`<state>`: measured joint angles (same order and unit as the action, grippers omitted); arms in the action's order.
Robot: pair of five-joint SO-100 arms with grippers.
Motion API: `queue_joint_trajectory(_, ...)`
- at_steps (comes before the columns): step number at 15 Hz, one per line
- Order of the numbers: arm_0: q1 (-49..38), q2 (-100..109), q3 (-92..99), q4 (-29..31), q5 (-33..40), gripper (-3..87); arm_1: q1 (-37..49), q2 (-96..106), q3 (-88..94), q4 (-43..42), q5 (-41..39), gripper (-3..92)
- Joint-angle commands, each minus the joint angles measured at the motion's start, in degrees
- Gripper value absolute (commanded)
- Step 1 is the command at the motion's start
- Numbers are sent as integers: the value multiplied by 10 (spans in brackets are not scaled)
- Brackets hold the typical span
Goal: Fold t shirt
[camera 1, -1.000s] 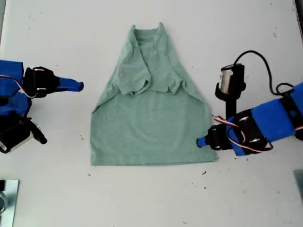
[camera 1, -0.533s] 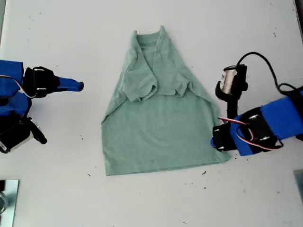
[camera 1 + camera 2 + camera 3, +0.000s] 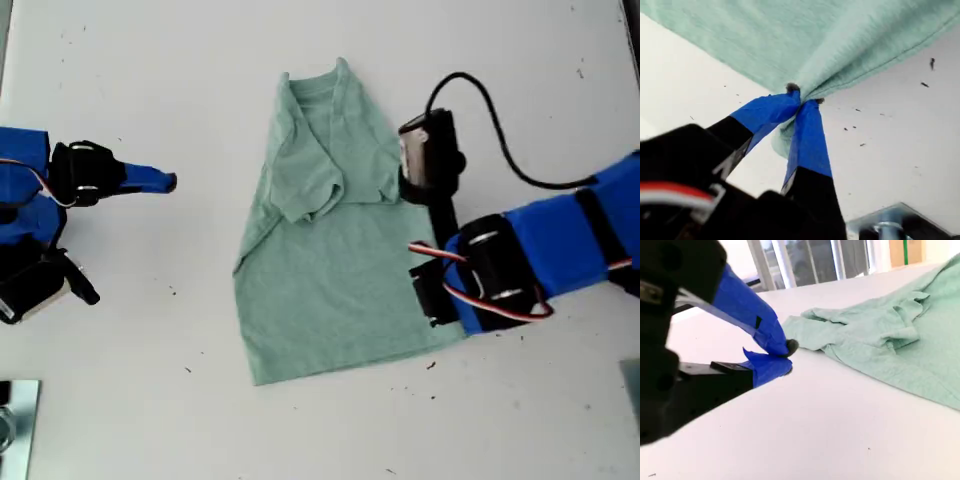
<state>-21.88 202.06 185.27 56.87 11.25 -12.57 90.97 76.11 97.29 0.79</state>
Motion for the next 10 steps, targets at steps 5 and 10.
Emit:
queue_joint_trajectory(5, 5, 4, 8, 1, 5, -2, -41, -224, -107, -152, -26, 201)
queue_joint_trajectory(10, 5, 6, 8, 2, 5, -2, -51, -10, -168, -88, -80, 267)
